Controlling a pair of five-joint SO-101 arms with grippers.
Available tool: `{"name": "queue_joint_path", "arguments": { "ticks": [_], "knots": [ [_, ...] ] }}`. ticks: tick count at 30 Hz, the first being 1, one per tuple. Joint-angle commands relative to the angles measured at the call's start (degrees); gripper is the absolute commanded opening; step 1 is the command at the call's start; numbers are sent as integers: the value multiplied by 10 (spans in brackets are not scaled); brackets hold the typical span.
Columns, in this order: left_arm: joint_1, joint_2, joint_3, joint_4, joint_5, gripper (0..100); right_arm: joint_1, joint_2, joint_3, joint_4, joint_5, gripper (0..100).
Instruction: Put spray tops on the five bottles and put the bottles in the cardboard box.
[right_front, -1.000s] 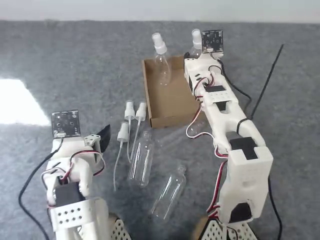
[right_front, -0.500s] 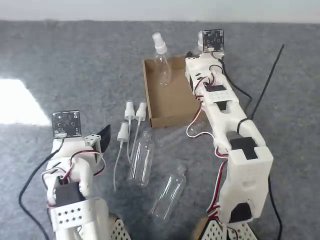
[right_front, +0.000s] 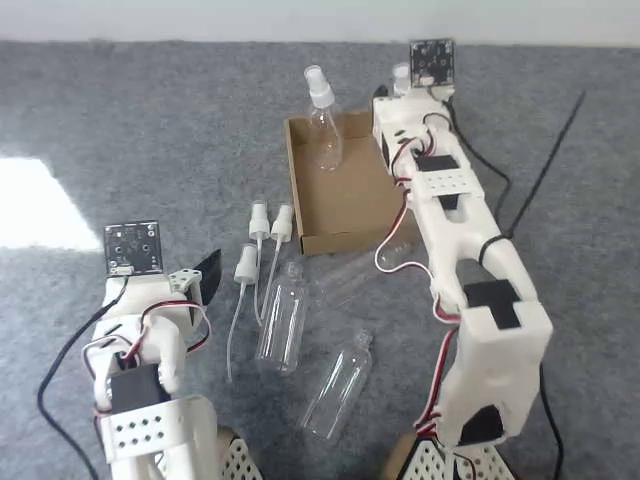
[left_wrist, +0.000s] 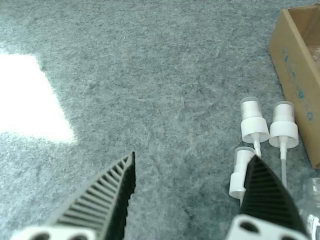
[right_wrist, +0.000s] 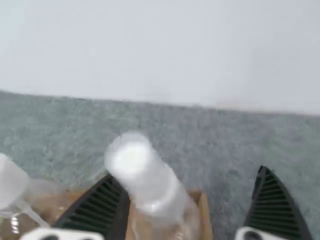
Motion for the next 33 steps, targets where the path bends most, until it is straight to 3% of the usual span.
{"name": "queue_joint_path", "arguments": {
  "ticks": [1,10,20,28,33],
  "knots": [
    [3,-6,-3,-20,-4,322,0,-102,-34,39,11,300],
    [2,-6,7,-36,-5,322,-15,-282,-34,219,69,300],
    [2,-6,7,-36,-3,322,-71,-422,-31,630,65,300],
    [1,-6,8,-36,-2,322,-167,-439,-30,967,69,299],
    [0,-6,8,-36,-2,322,-201,-454,68,960,107,230]
  ]
}}
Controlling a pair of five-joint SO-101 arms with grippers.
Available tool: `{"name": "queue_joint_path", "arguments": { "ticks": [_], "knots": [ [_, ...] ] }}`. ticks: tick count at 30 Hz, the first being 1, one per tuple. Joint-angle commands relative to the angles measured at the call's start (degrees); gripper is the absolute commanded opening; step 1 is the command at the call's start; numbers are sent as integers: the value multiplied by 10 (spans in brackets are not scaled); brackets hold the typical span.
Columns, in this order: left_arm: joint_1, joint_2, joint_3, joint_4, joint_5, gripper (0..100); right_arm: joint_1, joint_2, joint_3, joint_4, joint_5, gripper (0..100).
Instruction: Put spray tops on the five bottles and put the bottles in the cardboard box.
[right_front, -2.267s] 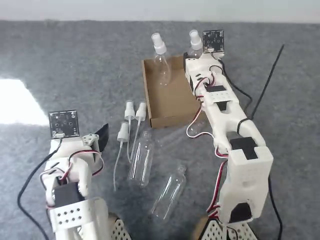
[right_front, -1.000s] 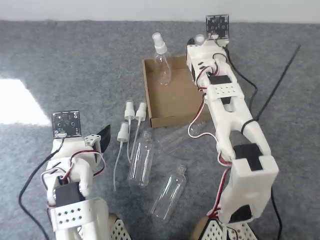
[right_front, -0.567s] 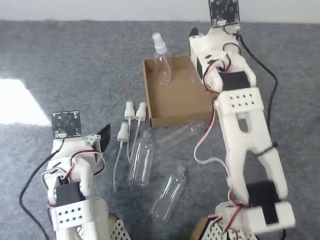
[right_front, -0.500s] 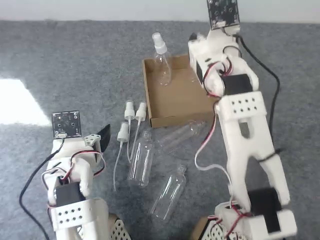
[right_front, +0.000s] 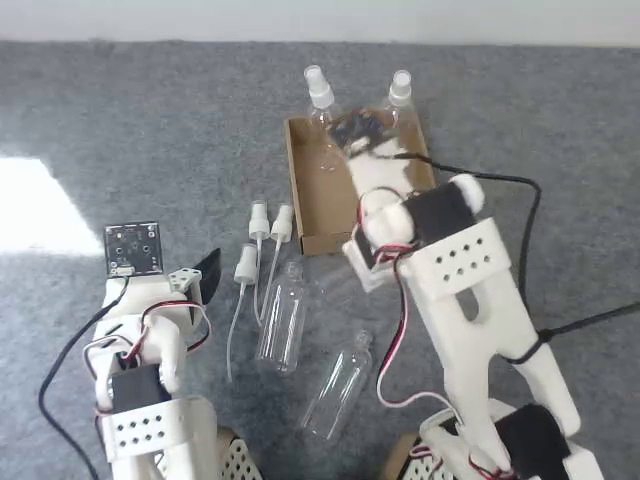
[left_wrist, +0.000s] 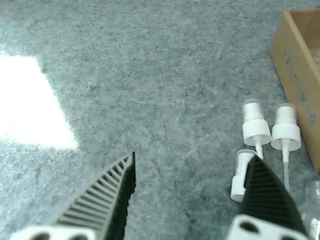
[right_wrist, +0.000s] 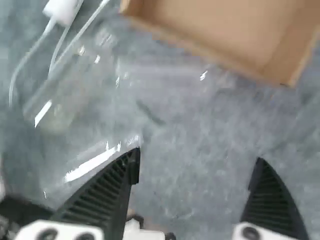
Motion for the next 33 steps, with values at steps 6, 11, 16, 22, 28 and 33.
{"name": "queue_joint_path", "arguments": {
  "ticks": [6,11,16,22,28,33],
  "knots": [
    [1,-6,-5,-16,-2,322,-47,-124,221,-107,50,106],
    [3,-5,3,-30,-4,322,-76,-219,337,-152,55,140],
    [2,-6,17,-54,-4,322,-107,-286,442,-202,55,278],
    [1,-6,17,-55,-4,322,-112,-287,464,-260,-185,262],
    [2,-6,18,-55,-4,322,-197,-287,513,-322,-389,374],
    [1,-6,17,-55,-4,322,-229,-287,552,-364,-422,324]
  ]
}}
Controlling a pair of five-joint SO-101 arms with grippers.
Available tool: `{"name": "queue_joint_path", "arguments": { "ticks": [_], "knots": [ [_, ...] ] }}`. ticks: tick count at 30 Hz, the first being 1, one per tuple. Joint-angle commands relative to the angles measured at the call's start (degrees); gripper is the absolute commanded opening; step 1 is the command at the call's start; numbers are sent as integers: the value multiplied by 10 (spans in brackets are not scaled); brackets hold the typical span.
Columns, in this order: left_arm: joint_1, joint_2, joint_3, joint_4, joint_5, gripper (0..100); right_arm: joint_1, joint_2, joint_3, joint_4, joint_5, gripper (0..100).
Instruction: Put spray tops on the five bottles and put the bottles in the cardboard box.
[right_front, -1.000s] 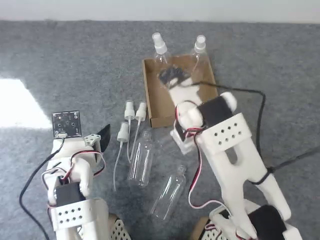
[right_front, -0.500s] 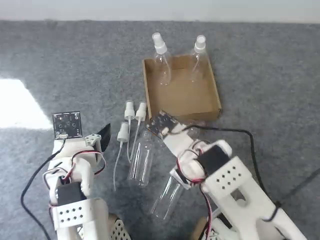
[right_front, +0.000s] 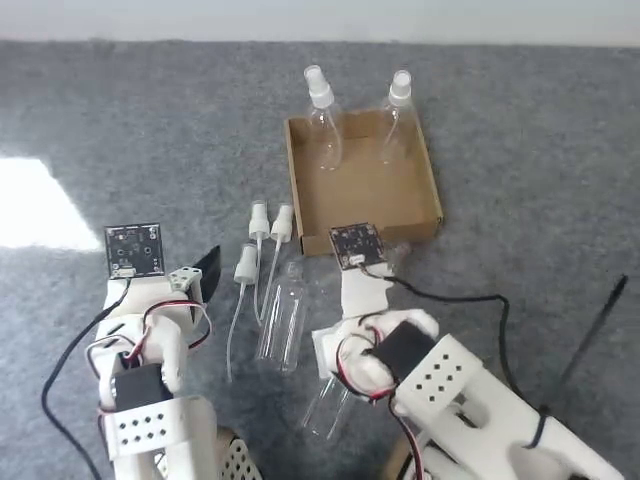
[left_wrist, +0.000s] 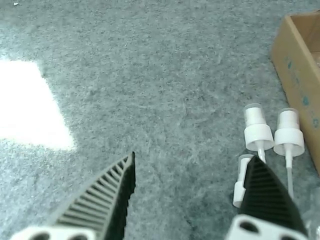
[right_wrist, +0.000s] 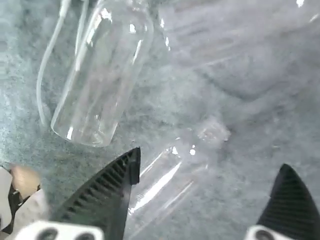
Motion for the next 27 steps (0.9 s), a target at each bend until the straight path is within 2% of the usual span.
{"name": "queue_joint_path", "arguments": {
  "ticks": [1,7,16,20,27],
  "knots": [
    [1,-6,-7,-16,-4,322,-22,-16,10,-33,-26,317],
    [1,-7,-7,-16,-3,322,-79,-16,11,-39,-38,308],
    [0,-7,-7,-17,-2,322,-68,66,-1,-42,-25,304],
    [0,-7,-7,-17,-2,322,-44,120,-28,-36,-20,239],
    [0,-7,-7,-17,-2,322,22,147,-51,-11,49,179]
  ]
}}
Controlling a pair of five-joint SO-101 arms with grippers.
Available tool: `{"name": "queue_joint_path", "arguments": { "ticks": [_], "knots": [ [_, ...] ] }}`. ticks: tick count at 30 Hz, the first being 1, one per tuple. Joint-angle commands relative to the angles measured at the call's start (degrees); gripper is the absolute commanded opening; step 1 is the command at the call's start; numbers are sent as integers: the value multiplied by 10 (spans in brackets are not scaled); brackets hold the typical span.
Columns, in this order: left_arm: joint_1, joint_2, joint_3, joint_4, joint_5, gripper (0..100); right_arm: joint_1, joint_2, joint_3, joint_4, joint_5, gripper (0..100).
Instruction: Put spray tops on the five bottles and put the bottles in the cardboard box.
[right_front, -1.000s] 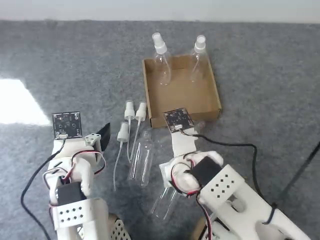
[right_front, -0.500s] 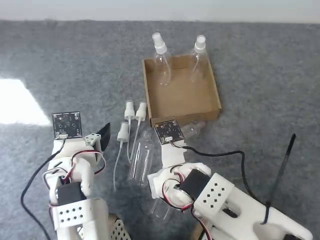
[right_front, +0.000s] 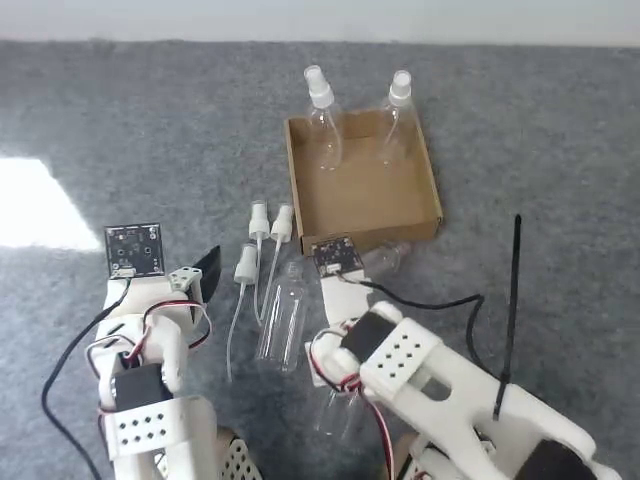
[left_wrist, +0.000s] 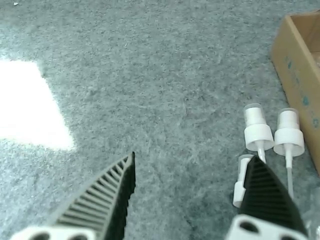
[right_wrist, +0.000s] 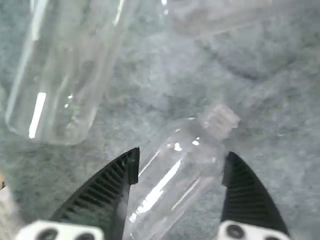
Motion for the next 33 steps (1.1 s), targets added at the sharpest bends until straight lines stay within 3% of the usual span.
{"name": "queue_joint_path", "arguments": {
  "ticks": [1,4,13,19,28,33],
  "knots": [
    [-1,-7,-7,-17,-2,322,58,-3,-33,19,68,165],
    [-1,-7,-7,-17,-1,322,143,-11,-37,41,135,144],
    [-1,-7,-7,-17,-1,322,485,-47,-73,82,391,144],
    [-1,-7,-7,-17,-1,322,612,-40,-149,156,515,144],
    [-1,-7,-7,-16,-1,322,800,49,-160,43,667,144],
    [-1,-6,-7,-16,-1,322,850,121,-160,-44,720,144]
  ]
}}
